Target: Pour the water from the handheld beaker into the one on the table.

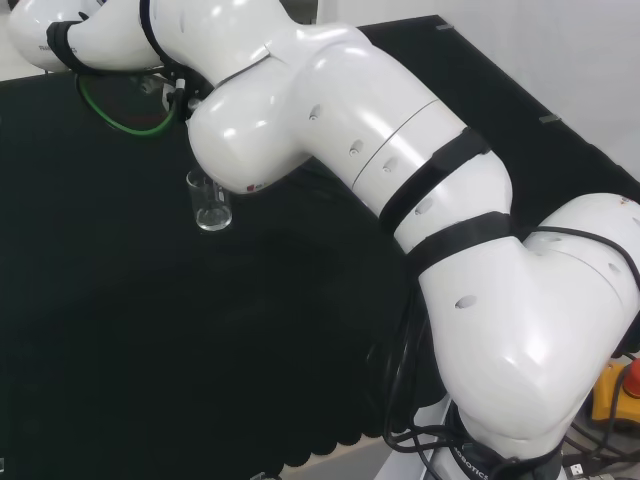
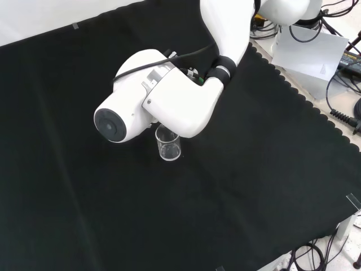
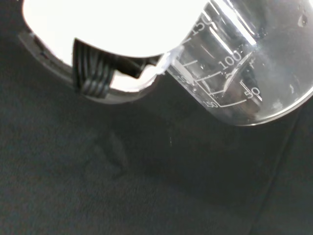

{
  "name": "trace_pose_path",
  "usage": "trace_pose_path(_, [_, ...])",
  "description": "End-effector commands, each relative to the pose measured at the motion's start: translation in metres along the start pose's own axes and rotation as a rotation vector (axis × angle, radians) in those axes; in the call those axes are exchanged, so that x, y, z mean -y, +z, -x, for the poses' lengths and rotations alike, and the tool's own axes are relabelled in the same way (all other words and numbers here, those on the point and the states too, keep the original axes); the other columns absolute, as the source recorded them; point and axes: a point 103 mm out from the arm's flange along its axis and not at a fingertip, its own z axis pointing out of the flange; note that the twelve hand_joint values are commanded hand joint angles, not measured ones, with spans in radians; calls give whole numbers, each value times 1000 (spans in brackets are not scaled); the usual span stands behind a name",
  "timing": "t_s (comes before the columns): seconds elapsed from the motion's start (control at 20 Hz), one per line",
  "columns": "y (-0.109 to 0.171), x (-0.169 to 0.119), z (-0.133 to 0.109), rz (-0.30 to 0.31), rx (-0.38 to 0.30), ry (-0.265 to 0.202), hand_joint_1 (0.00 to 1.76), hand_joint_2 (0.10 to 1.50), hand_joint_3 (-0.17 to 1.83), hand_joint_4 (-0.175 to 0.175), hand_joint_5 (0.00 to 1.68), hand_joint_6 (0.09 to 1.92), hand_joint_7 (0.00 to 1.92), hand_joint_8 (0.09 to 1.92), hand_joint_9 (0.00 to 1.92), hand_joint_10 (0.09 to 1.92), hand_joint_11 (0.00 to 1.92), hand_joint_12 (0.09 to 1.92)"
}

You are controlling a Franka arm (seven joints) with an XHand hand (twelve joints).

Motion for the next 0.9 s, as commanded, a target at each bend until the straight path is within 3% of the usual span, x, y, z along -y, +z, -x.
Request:
trace_pose_path(0.05, [1, 0, -2, -14, 3, -2, 1425, 523, 1080, -175, 989, 1236, 1073, 1267, 1219, 1150, 928, 1112])
trace_pose_path(0.9, [0, 2, -3, -20, 7, -4, 1425, 523, 1080, -175, 989, 1236, 1073, 1267, 1220, 1148, 930, 1112])
